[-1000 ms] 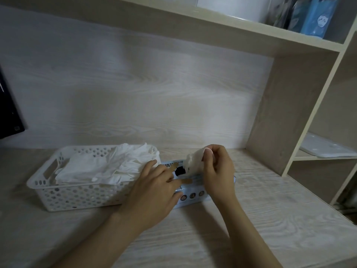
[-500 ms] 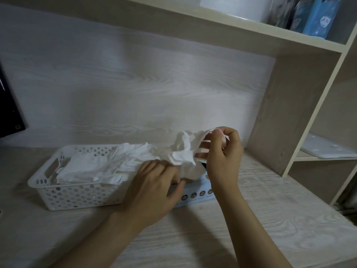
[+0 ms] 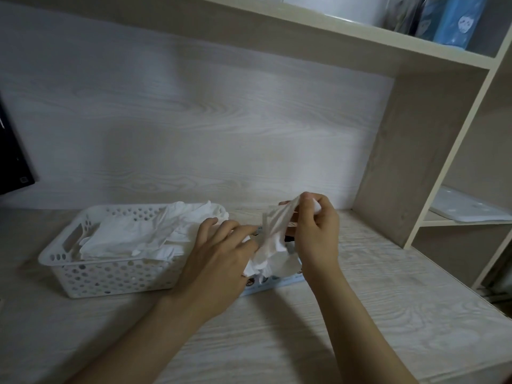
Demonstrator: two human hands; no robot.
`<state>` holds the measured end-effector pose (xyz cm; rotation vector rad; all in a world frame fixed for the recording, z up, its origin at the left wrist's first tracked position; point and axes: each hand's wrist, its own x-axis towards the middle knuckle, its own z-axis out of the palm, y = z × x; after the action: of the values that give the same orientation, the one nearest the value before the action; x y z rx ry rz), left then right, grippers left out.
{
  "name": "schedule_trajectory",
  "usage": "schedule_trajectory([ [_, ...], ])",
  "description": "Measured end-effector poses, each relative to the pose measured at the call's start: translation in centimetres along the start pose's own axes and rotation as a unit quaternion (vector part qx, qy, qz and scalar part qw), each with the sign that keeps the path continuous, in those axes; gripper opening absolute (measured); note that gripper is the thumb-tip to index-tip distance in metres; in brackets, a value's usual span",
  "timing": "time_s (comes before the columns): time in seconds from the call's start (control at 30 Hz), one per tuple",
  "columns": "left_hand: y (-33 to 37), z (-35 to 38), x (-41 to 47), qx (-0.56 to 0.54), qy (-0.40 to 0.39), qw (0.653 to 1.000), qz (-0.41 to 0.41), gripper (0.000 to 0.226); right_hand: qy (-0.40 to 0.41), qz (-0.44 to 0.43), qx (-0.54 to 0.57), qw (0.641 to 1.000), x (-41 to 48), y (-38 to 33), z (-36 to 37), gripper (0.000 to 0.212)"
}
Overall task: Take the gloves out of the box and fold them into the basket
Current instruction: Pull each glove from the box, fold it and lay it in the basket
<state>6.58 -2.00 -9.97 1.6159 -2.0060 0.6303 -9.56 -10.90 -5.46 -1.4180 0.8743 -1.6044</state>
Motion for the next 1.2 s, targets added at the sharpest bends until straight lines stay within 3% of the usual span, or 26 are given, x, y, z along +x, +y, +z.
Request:
schedule_trajectory([
  [0.13,0.1,-0.6,0.1,0.048,-0.008,0.999,0.008,0.029,0.102,0.021,0.062,0.993,0.9,-0.9,-0.2,0.021],
  [0.33,1.4,-1.3,0.8,0.079,-0.012,0.997,-0.019,0.052,0.096,-0.042,0.136,0.985,0.3,-3.2,0.2,0.019],
  [0.5,1.2,-1.0,1.1,0.096,0.018,0.994,-0.044,0.020,0.086,0.021,0.186,0.979,0.0,-4.3,0.2,0.021],
  [0.6,1.2,-1.3,1.3,-0.001,0.059,0.997,-0.059,0.019,0.075,0.096,0.232,0.965,0.1,-4.7,0.2,0.024],
  [0.7,1.7,-2.4,1.0,-0.135,0.080,0.983,-0.097,0.049,0.047,0.149,0.264,0.952,0.2,-4.7,0.3,0.027],
  [0.77,1.6,-3.3,0.8,-0.227,0.071,0.966,-0.105,0.054,0.016,0.185,0.282,0.941,0.1,-4.5,0.3,0.032],
  [0.93,1.3,-5.1,1.0,-0.491,0.054,0.864,-0.098,0.042,-0.053,0.246,0.362,0.897,-0.9,-4.6,0.4,0.029],
  [1.03,1.5,-5.8,1.1,-0.522,0.049,0.843,-0.123,0.037,-0.091,0.246,0.392,0.882,-1.5,-4.6,0.6,0.034],
  [1.13,1.1,-5.6,1.1,-0.540,0.040,0.827,-0.151,0.074,-0.112,0.247,0.395,0.878,-2.0,-5.0,0.8,0.027],
  [1.2,0.6,-5.4,1.3,-0.569,0.047,0.803,-0.172,0.060,-0.124,0.227,0.349,0.901,-1.9,-4.7,1.0,0.022],
])
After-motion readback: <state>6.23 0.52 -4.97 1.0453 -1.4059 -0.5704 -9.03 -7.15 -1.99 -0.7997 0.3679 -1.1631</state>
